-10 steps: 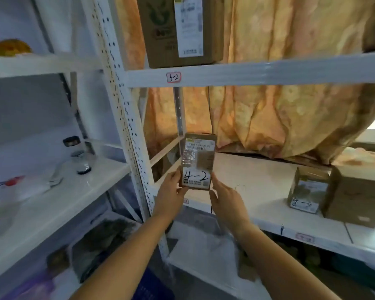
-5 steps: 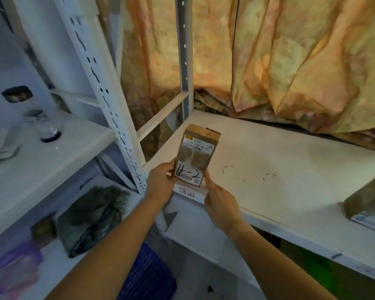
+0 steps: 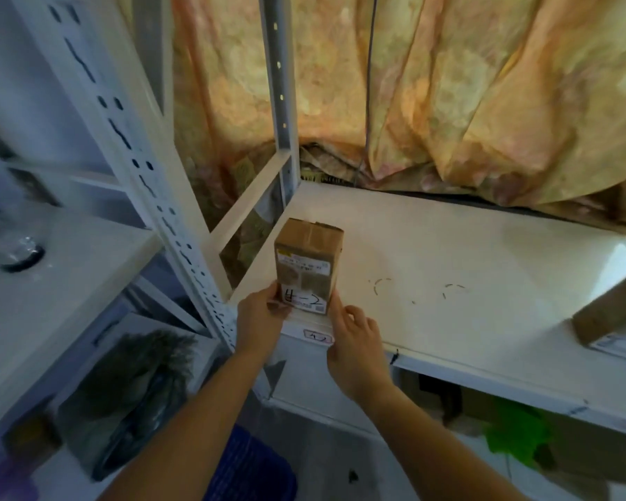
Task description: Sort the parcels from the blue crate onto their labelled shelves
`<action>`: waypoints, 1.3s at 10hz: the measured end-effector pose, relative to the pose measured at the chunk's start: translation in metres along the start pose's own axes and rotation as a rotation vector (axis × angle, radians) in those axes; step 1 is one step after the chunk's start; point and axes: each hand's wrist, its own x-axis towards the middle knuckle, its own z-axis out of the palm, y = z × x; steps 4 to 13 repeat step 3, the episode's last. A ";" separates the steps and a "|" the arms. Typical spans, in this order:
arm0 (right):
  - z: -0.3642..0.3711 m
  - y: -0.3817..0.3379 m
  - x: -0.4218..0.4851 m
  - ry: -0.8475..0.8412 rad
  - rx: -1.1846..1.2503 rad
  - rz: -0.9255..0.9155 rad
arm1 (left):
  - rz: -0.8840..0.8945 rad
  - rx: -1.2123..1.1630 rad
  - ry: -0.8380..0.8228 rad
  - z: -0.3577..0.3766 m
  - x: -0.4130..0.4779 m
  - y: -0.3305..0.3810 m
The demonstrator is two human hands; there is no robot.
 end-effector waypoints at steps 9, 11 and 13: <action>-0.039 0.014 -0.007 -0.134 0.091 0.124 | 0.028 0.154 -0.210 -0.008 -0.004 -0.009; -0.039 0.014 -0.007 -0.134 0.091 0.124 | 0.028 0.154 -0.210 -0.008 -0.004 -0.009; -0.039 0.014 -0.007 -0.134 0.091 0.124 | 0.028 0.154 -0.210 -0.008 -0.004 -0.009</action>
